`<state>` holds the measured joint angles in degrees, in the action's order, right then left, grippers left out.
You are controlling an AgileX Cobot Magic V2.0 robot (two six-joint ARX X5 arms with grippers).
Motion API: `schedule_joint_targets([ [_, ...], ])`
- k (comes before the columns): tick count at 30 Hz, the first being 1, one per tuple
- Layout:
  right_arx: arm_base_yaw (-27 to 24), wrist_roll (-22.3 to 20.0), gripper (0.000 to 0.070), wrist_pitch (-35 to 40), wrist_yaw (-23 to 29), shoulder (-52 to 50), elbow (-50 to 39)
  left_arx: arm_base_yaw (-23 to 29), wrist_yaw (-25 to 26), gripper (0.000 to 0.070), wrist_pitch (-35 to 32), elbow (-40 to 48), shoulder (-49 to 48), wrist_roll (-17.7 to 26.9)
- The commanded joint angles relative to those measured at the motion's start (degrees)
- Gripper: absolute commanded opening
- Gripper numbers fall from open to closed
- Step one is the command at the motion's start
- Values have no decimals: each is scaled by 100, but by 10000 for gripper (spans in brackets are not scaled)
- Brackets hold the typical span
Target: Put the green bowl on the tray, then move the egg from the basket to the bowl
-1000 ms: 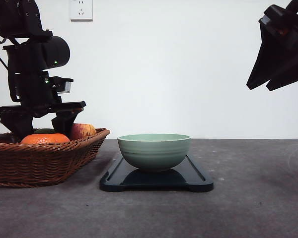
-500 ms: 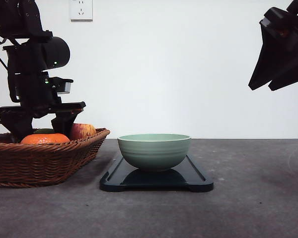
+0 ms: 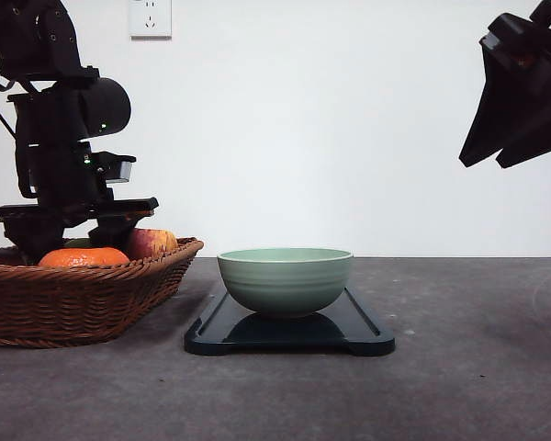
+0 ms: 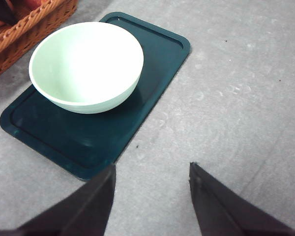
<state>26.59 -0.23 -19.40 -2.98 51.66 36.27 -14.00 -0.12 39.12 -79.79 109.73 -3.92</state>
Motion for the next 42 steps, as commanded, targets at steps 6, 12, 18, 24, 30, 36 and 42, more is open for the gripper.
schedule_joint_targets([
  [6,28,-22,286,51,9,28,13,-15,-13,263,38,-127,121,1],
  [12,28,-22,287,49,7,30,13,-15,-13,263,74,-127,-45,-3],
  [18,28,-22,287,49,7,29,13,-12,-13,262,78,-129,-428,-1],
  [24,28,-22,286,49,4,30,13,-16,-9,261,110,-129,-842,-4],
  [30,28,-24,287,50,4,31,13,-254,478,261,46,-129,-1263,-158],
  [36,28,-24,287,49,4,30,13,-872,680,261,-392,-129,-1381,-325],
  [42,28,-22,287,49,2,31,13,-1554,658,260,-949,-129,-1368,-324],
])
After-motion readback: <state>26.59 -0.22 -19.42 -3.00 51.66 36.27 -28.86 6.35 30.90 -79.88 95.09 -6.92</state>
